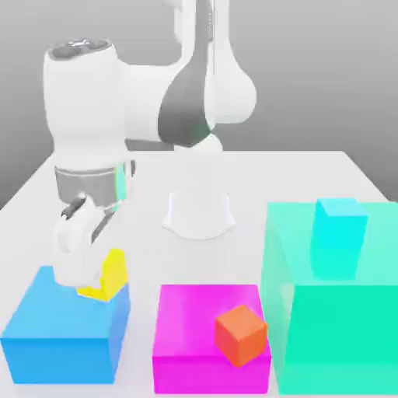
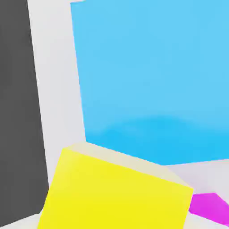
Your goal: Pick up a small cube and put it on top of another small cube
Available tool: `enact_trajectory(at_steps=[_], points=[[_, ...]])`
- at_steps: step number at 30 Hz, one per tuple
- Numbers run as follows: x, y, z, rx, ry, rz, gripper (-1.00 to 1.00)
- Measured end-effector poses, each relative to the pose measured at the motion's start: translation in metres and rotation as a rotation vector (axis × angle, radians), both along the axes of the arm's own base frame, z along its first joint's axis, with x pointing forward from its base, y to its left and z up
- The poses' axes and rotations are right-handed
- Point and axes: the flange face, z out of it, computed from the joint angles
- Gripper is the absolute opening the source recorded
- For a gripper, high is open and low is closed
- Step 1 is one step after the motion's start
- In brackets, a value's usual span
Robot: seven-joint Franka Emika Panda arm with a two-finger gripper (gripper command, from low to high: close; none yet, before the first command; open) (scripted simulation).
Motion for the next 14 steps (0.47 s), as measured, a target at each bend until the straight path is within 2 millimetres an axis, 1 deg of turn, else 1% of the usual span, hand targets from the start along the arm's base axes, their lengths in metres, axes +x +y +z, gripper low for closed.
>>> enact_trajectory(at_steps=[2,3,5,6,8,10,11,14], points=[[0.012,0.048,0.014,-0.004,0.005,0.16,-1.0],[0.015,0.07,0.019,-0.007,0.011,0.233,-1.0],[0.012,0.104,0.013,-0.014,0.038,0.342,-1.0],[0.011,0.116,0.009,-0.017,0.046,0.38,-1.0],[0.012,0.119,-0.011,-0.021,0.052,0.397,-1.0],[0.012,0.119,-0.038,-0.021,0.054,0.401,-1.0],[0.011,0.12,-0.047,-0.02,0.054,0.402,1.0],[0.011,0.12,-0.047,-0.02,0.054,0.402,1.0]])
